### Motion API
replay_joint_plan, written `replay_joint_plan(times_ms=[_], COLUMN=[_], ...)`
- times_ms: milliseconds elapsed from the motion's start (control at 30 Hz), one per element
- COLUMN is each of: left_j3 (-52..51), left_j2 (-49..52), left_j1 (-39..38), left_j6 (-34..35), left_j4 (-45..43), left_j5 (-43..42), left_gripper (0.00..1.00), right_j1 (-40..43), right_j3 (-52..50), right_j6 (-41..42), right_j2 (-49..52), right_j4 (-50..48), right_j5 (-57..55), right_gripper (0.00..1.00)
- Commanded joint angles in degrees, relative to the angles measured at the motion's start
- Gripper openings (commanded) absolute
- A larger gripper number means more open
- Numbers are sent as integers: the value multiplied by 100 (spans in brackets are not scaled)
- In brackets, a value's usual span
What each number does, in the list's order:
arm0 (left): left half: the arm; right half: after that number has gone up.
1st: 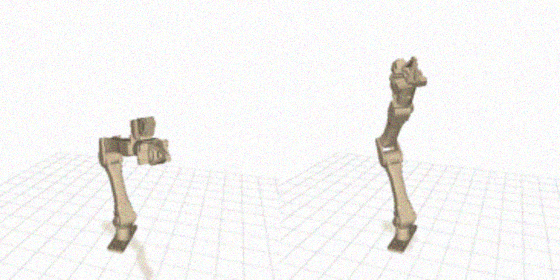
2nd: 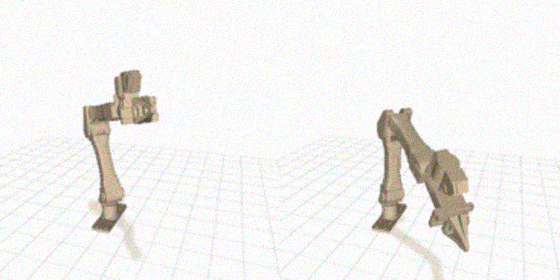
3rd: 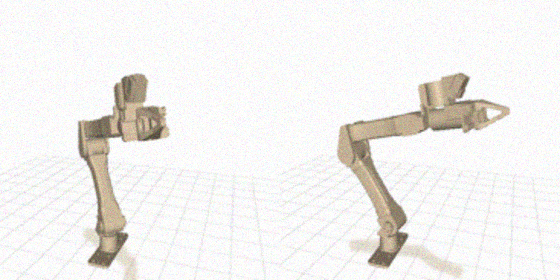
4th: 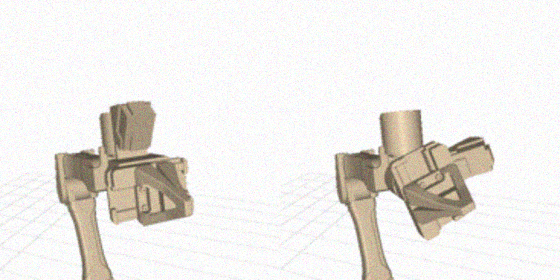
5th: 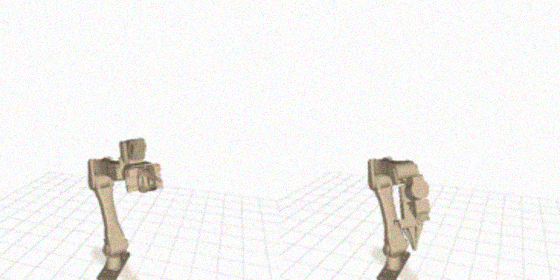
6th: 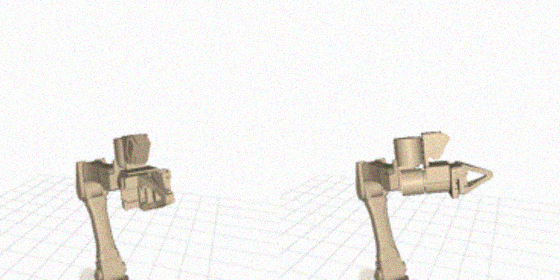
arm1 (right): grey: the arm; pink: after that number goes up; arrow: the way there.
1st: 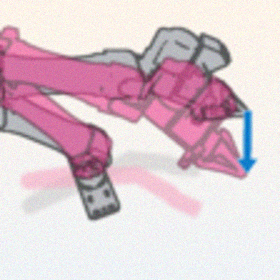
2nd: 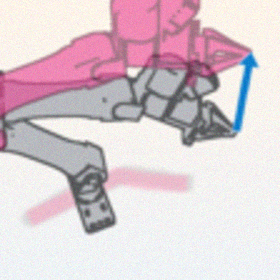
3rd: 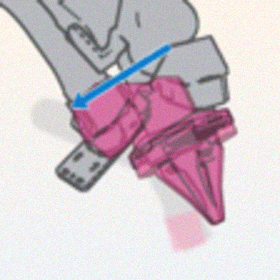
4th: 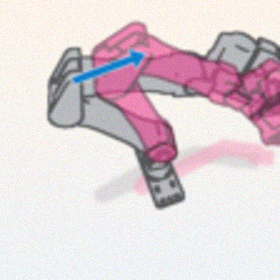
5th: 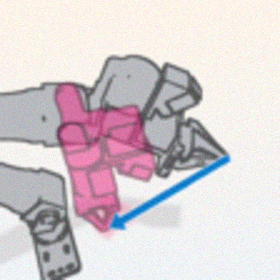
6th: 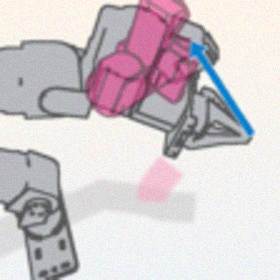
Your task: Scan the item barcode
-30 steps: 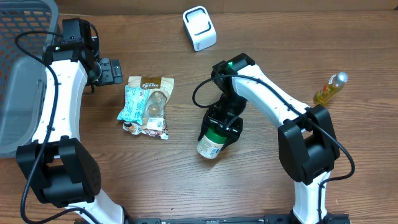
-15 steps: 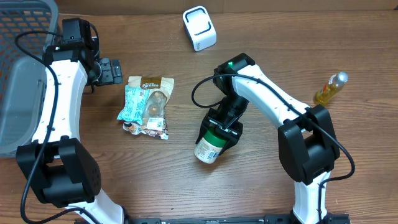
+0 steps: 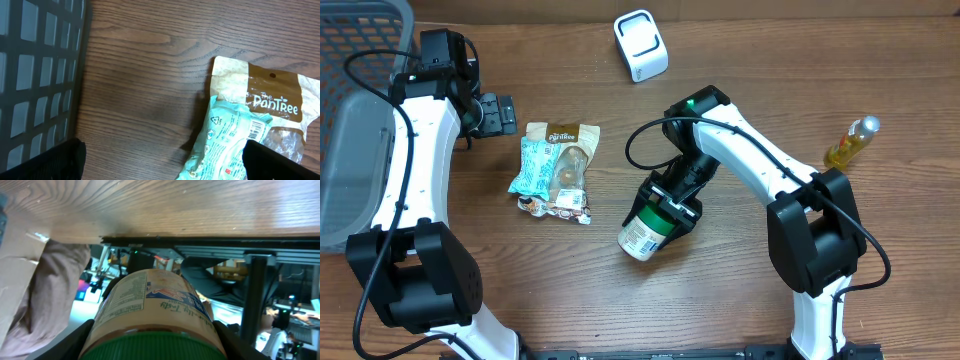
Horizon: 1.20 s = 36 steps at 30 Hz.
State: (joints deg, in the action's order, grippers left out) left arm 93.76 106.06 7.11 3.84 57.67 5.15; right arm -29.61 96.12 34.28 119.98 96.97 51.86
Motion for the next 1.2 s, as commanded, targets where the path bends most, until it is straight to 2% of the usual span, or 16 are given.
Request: replay_joint_plan(times_ms=[0, 433, 833, 1033, 1167], left_j3=[101, 101, 101, 101, 101], left_j2=[-109, -107, -109, -109, -109], left_j1=[-39, -39, -39, -39, -39], left_j6=[-107, -107, -107, -107, -107], left_j4=[-4, -4, -4, -4, -4], left_j5=[-31, -31, -31, -31, -31], left_gripper=[100, 99, 100, 100, 99], right_j1=[7, 11, 11, 11, 11], right_j3=[164, 164, 164, 164, 164], right_j6=[-24, -24, -26, -26, -26], right_j2=[-28, -28, -28, -28, -28], right_j4=[17, 15, 9, -103, -632], right_j5=[605, 938, 1073, 433, -909], right_gripper=[41, 36, 37, 37, 38])
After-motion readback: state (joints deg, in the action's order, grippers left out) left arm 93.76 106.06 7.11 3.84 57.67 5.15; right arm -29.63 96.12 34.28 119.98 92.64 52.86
